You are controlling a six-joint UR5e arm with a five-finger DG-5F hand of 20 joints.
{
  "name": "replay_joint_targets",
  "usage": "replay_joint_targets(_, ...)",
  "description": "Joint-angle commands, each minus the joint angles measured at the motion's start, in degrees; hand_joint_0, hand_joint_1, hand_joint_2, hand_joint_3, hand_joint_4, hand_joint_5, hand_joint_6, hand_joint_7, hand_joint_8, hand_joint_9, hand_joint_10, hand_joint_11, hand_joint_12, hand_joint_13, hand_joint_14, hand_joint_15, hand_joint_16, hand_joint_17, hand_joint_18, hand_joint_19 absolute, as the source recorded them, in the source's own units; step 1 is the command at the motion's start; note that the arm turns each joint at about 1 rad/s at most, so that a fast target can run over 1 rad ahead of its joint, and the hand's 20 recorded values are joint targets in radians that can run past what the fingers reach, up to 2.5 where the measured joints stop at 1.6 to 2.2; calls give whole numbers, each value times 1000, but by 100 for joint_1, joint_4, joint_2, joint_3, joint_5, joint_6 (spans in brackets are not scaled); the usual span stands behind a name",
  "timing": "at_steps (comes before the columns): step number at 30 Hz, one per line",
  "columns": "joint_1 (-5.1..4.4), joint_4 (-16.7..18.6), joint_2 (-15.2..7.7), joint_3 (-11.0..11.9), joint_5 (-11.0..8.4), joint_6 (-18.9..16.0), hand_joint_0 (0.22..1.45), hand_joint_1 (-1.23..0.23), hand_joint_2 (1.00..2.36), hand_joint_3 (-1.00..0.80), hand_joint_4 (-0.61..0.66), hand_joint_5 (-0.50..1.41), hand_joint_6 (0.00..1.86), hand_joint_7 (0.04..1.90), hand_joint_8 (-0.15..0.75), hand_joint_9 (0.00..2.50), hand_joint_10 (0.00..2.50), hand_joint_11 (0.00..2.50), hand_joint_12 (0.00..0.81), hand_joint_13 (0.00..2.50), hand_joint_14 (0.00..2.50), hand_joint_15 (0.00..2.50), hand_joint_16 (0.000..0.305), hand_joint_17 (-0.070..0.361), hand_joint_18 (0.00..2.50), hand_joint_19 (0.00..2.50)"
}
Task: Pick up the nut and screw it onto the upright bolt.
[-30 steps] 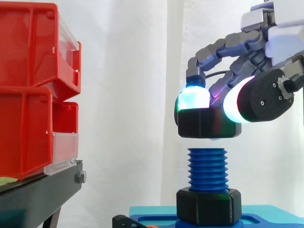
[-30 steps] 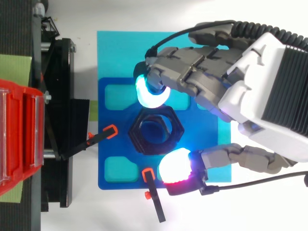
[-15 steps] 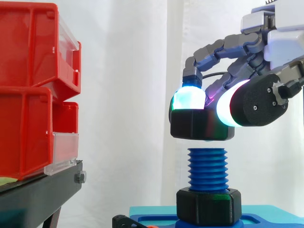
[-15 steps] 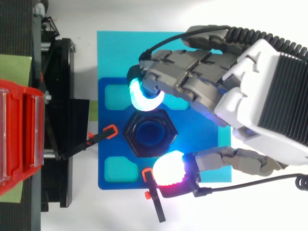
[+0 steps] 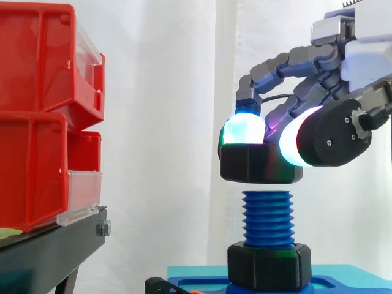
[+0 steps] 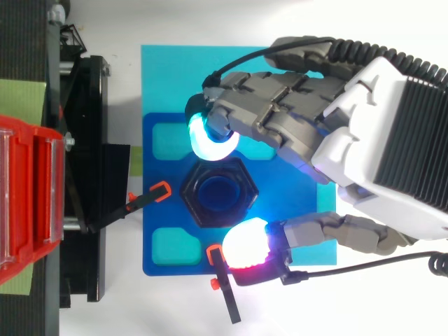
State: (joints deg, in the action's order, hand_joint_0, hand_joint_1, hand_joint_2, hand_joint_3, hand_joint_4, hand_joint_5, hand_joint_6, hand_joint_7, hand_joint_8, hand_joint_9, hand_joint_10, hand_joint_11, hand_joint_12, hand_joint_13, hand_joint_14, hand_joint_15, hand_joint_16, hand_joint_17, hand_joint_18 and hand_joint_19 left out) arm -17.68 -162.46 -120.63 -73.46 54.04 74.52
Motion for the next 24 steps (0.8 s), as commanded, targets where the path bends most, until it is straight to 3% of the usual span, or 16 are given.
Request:
replay_joint_targets(1,-7,-32,5,-1,-16,-8,586,-727,1000,-500,300,-145,502,1270,355,809,11,346,447,746,3,107,49,110,561,383)
replay_joint_targets(18,-25,-32,-4,-10,-7,-8,586,-724,1000,-500,307,-145,502,1274,354,808,11,335,447,754,4,115,47,105,547,391)
replay_joint_targets(24,-25,3,-321,51,10,-263,586,-723,1000,-500,301,-145,501,1272,354,807,11,339,443,758,4,117,47,105,551,401)
